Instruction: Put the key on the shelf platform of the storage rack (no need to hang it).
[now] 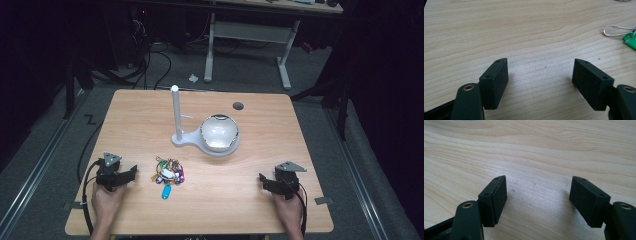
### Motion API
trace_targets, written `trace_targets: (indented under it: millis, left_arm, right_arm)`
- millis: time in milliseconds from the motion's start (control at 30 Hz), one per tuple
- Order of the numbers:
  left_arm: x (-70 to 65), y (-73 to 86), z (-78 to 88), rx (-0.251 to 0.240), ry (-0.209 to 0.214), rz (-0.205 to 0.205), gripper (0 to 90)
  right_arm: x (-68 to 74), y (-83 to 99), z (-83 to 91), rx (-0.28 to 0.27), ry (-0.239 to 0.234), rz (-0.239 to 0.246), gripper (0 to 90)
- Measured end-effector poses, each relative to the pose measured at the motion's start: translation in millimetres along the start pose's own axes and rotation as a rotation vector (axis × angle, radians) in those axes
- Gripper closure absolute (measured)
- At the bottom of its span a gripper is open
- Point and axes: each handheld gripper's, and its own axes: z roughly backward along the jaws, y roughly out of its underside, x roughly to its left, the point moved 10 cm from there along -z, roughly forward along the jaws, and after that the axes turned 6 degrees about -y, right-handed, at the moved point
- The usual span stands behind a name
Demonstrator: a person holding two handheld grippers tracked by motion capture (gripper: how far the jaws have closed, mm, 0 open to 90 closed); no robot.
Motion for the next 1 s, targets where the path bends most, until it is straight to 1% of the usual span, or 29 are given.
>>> trace_targets:
  millis: [67,100,300,467,533,733,833,867,900,967,1000]
  left_arm:
    - [0.1,0.4,0.1,0.002,0.002,-0.006,28.2]
    - [0.0,1.2,0.3,0.008,0.008,-0.016,27.6]
    - [0.1,2.9,1.4,0.013,-0.001,-0.007,24.7]
    - [0.1,3.2,1.6,0.017,-0.003,-0.003,24.1]
    - [0.2,3.6,1.9,0.019,0.003,-0.013,24.0]
    - [0.4,3.5,2.4,0.021,0.006,-0.014,24.2]
    - [1.1,2.7,2.9,0.02,0.005,-0.013,25.2]
    - [1.2,3.2,3.6,0.025,0.001,-0.006,25.4]
    - [1.8,2.7,3.9,0.024,0.006,-0.014,25.4]
    - [1.2,1.6,6.3,0.033,0.007,0.008,25.7]
    - [1.2,0.1,7.0,0.028,0.013,0.006,25.8]
  right_arm:
    - [0.0,0.0,0.0,0.0,0.0,0.0,30.4]
    - [0.0,0.0,0.0,0.0,0.0,0.0,30.4]
    - [0.0,0.0,0.0,0.0,0.0,0.0,30.4]
    - [0.0,0.0,0.0,0.0,0.0,0.0,30.4]
    - [0.0,-0.1,0.0,0.0,0.0,0.0,30.4]
    - [0.0,0.0,0.0,0.0,0.0,0.0,30.4]
    - [0.0,0.0,0.0,0.0,0.0,0.0,30.4]
    - [-0.1,-0.1,0.0,0.0,0.0,0.0,30.4]
    - [-0.1,-0.1,0.0,0.0,0.0,0.0,30.4]
    - [0.0,-0.1,0.0,0.0,0.0,0.0,30.4]
    - [0.0,-0.1,0.0,0.0,0.0,0.0,30.5]
